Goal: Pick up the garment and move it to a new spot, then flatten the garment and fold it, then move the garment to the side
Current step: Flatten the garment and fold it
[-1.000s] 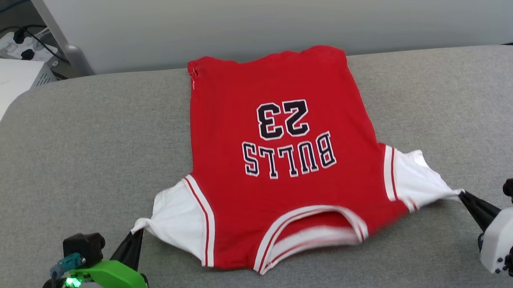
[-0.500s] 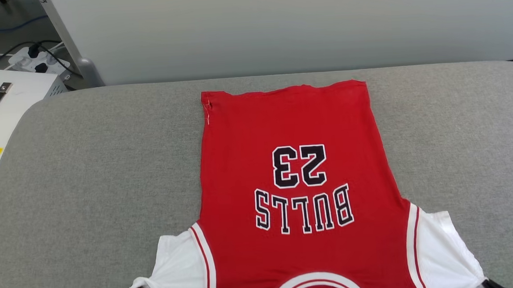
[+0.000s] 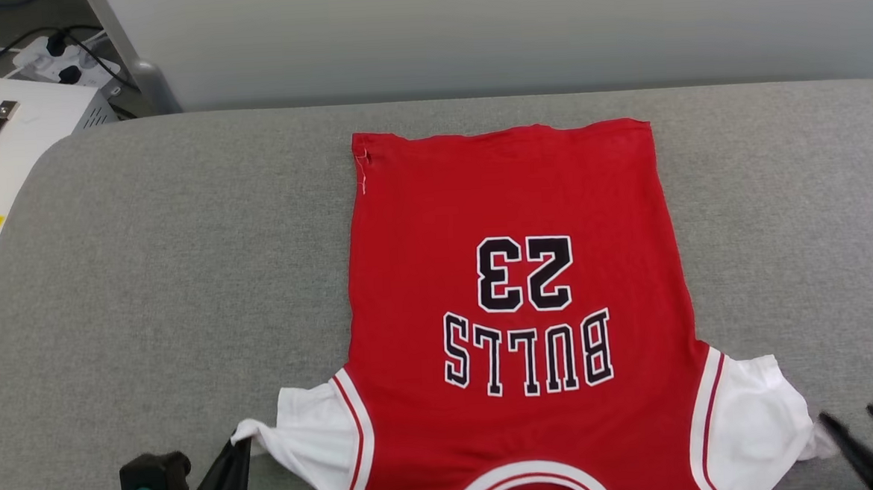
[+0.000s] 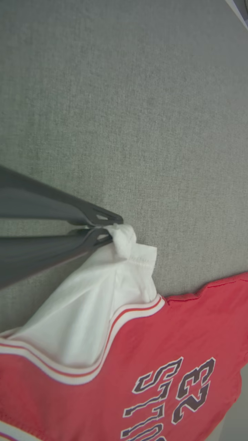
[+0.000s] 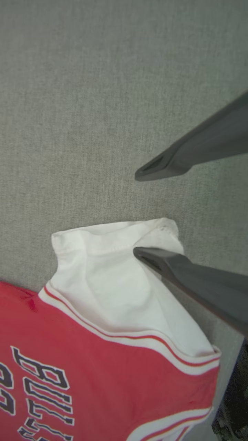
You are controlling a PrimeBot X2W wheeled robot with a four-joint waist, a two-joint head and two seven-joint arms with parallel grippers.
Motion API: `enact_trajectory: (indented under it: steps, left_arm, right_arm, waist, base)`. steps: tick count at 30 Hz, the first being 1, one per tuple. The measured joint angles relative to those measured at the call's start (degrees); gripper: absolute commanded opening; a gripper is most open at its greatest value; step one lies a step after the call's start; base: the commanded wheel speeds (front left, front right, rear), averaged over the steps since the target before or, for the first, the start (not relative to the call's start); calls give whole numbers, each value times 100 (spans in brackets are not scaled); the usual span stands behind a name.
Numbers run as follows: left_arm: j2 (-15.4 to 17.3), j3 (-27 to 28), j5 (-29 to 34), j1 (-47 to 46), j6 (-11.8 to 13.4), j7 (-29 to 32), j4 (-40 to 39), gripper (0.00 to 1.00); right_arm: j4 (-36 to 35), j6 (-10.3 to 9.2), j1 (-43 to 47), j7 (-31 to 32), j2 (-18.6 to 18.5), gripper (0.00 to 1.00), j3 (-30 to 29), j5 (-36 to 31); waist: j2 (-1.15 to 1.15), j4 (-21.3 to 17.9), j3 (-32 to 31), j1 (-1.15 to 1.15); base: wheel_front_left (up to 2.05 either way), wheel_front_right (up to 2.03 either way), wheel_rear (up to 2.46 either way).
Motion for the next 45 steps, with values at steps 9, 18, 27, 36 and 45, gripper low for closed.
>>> enact_trajectory:
  steps: [9,18,27,36,45]
  left_arm:
    - [-168,67,549,-626,99,0,-659,0]
    - [-545,-107,883,-1193,97,0,-937,0]
    - [-1009,33,1133,-1541,-149,0,-972,0]
    - [-1301,269,1538,-1649,-339,0,-1080,0]
    - [-1428,357,1689,-1689,-508,0,-938,0]
  right_arm:
    - [-1273,-4,-1963,758,-9,100,-1374,-603]
    - [-342,-4,-4896,3088,-64,100,-813,-814]
    - [1096,-4,-6673,5079,-66,100,-447,-1121]
    - [1962,-4,-7062,5127,189,100,-495,-1368]
    - [1831,0,-6798,5222,-121,0,-391,-1367]
  waist:
    - [0,228,563,0]
    - [0,629,1334,0]
    - [0,1136,2096,1]
    - [0,1564,2809,1]
    - [0,1784,3067,1]
  base:
    - [0,0,0]
    - [0,0,0]
    - [0,0,0]
    - [0,0,0]
    - [0,0,0]
